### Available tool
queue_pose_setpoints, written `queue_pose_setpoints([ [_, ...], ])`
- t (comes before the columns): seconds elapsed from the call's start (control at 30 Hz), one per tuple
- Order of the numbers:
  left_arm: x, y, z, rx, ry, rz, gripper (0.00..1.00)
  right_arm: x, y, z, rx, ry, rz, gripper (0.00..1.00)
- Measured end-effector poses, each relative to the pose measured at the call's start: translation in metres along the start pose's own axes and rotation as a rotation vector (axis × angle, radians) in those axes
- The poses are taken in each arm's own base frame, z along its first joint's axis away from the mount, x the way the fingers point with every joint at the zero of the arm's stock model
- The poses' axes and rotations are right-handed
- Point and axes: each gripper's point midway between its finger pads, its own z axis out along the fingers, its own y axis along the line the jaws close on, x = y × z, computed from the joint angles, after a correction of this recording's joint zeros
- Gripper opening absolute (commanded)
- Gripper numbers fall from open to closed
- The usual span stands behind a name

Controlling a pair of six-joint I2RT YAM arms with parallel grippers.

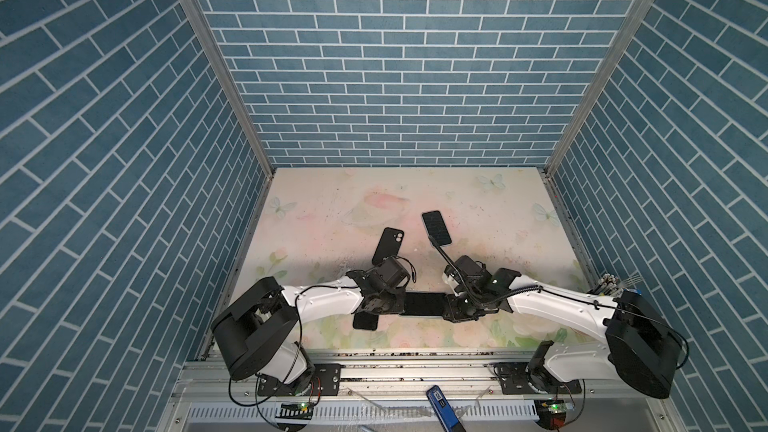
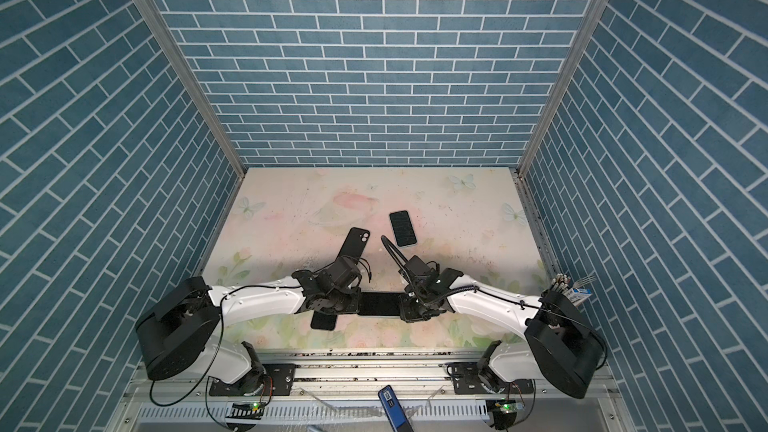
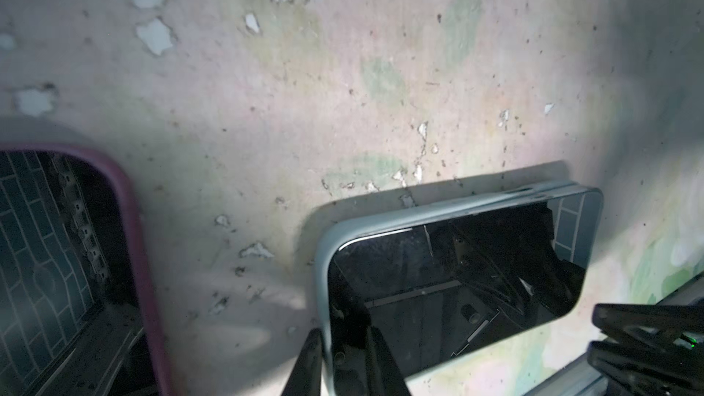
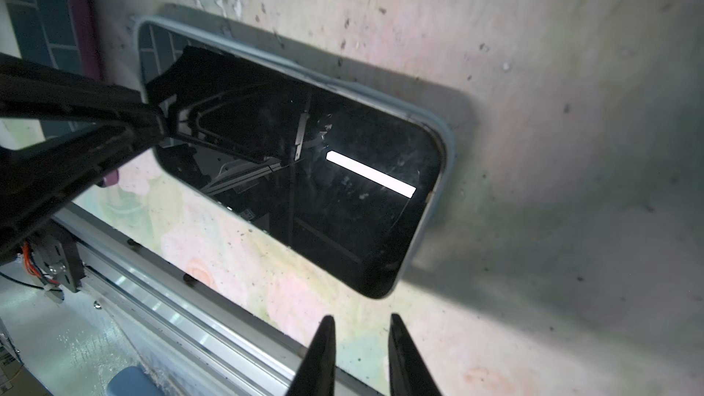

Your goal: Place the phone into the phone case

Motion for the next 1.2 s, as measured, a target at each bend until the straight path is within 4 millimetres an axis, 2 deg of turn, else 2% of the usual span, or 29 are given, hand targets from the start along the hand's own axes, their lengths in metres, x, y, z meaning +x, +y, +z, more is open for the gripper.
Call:
queue_pose_setpoints([
  [0.33,0.0,0.0,0.0,-0.002,0.0,0.02,0.22,0.009,-0.008,0.012,0.009,0.028,0.016,0.21],
  [0.63,0.0,0.0,0.0,-0.001,0.001,0.023,0.22,0.008,-0.007,0.02,0.001,0.045,0.019,0.19],
  [1.2,0.001,-0.001,0.0,0.004,0.005,0.023,0.22,0.009,-0.008,0.02,0.004,0.045,0.019,0.14],
])
